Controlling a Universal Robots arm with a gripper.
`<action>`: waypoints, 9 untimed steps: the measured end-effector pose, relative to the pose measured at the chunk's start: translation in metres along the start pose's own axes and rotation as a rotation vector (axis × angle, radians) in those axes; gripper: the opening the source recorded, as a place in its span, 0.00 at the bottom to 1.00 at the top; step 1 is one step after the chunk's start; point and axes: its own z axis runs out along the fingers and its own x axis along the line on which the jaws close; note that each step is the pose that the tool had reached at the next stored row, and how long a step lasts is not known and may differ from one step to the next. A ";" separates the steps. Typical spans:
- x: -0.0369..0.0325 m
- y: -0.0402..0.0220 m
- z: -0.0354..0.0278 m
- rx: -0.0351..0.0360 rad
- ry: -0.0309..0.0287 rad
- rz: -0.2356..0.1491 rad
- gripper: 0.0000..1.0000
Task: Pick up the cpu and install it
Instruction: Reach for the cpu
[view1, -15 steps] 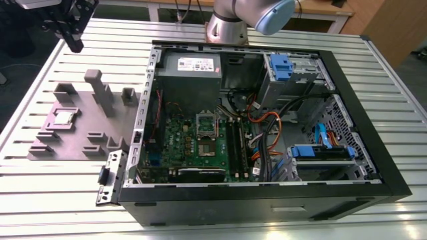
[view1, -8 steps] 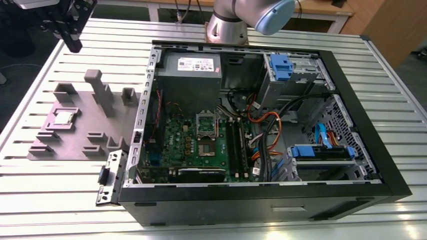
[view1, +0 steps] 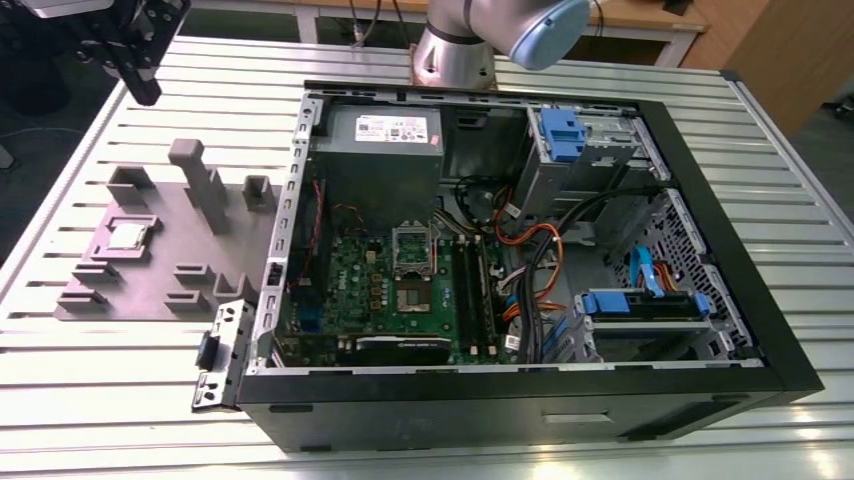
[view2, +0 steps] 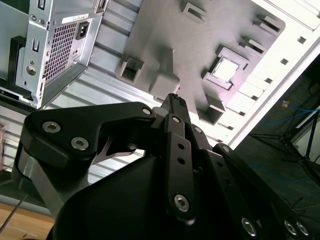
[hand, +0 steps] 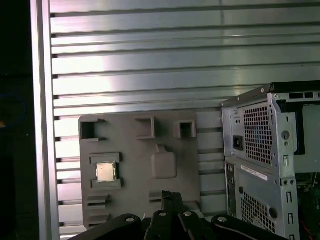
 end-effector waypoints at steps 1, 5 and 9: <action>0.0003 0.0000 0.0000 0.0000 0.0000 0.000 0.11; 0.0018 -0.0001 0.0000 -0.0001 0.0000 0.000 0.11; 0.0035 -0.0003 0.0000 0.0000 0.0001 0.000 0.11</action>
